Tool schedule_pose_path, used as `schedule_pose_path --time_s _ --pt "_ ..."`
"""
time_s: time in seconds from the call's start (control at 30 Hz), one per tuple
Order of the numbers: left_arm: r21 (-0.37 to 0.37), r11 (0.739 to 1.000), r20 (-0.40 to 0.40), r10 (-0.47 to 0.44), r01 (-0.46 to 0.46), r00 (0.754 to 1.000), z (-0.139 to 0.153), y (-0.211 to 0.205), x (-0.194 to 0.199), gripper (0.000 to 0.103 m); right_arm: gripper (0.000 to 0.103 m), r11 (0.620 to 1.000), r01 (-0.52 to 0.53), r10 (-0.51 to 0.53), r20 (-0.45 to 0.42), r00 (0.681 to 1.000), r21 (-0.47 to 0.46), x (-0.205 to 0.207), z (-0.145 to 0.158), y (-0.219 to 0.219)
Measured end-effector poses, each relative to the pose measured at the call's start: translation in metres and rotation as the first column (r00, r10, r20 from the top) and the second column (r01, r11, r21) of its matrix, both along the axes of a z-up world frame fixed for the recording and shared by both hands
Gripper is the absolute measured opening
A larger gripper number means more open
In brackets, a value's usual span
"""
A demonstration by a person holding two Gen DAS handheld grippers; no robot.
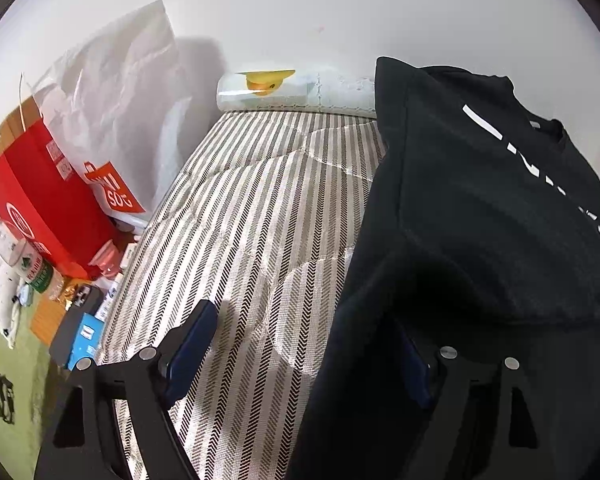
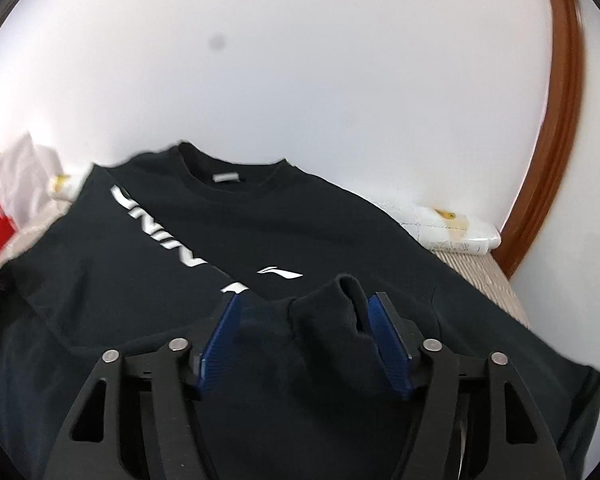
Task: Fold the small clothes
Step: 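Lay the cuff down along the sweatshirt body with the right tool and open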
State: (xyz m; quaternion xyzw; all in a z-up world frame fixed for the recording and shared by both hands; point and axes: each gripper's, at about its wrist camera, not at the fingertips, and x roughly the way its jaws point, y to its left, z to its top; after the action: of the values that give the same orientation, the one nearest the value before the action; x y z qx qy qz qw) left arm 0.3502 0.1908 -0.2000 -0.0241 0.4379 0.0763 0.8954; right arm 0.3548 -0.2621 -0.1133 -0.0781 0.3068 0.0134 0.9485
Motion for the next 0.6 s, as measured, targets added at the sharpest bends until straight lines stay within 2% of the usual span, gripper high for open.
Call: schedule_pose_path --time_s 0.07,0.13,0.2,0.23,0.33,0.4,0.47,0.6 --pt "-0.013 1.0 -0.001 0.001 -0.001 1.0 -0.001 0.002 0.0 0.084 0.067 0.998 0.057 -0.058 -0.044 0.997 -0.014 0.02 -0.009 -0.008" --pt "-0.006 1.0 -0.001 0.001 -0.001 1.0 -0.001 0.0 0.0 0.084 0.058 0.997 0.073 -0.072 -0.069 0.995 0.018 0.028 -0.017 -0.02" --pt "-0.005 1.0 -0.001 0.0 0.0 1.0 -0.001 0.001 0.0 0.084 0.025 0.997 0.054 -0.049 -0.103 0.994 0.048 0.029 -0.023 -0.029" --pt "-0.007 1.0 -0.001 0.0 0.0 1.0 -0.001 0.002 0.0 0.084 0.023 0.998 0.027 -0.02 -0.115 0.993 0.059 0.026 -0.024 -0.031" --pt "-0.007 1.0 -0.001 0.001 -0.001 1.0 -0.001 0.0 0.0 0.084 0.023 0.996 -0.053 0.06 -0.104 0.993 0.072 0.01 -0.023 -0.032" --pt "-0.003 1.0 -0.001 0.001 -0.001 1.0 -0.001 0.0 0.0 0.084 0.029 0.994 -0.084 0.09 -0.094 0.991 0.07 -0.001 -0.023 -0.033" --pt "-0.005 1.0 -0.001 0.001 -0.001 1.0 -0.001 0.001 0.0 0.084 0.032 0.994 -0.098 0.102 -0.097 0.99 0.043 -0.007 -0.026 -0.033" --pt "-0.007 1.0 -0.001 0.0 0.0 1.0 -0.001 0.001 0.0 0.084 0.032 0.996 -0.084 0.084 -0.07 0.994 0.001 -0.015 -0.025 -0.034"
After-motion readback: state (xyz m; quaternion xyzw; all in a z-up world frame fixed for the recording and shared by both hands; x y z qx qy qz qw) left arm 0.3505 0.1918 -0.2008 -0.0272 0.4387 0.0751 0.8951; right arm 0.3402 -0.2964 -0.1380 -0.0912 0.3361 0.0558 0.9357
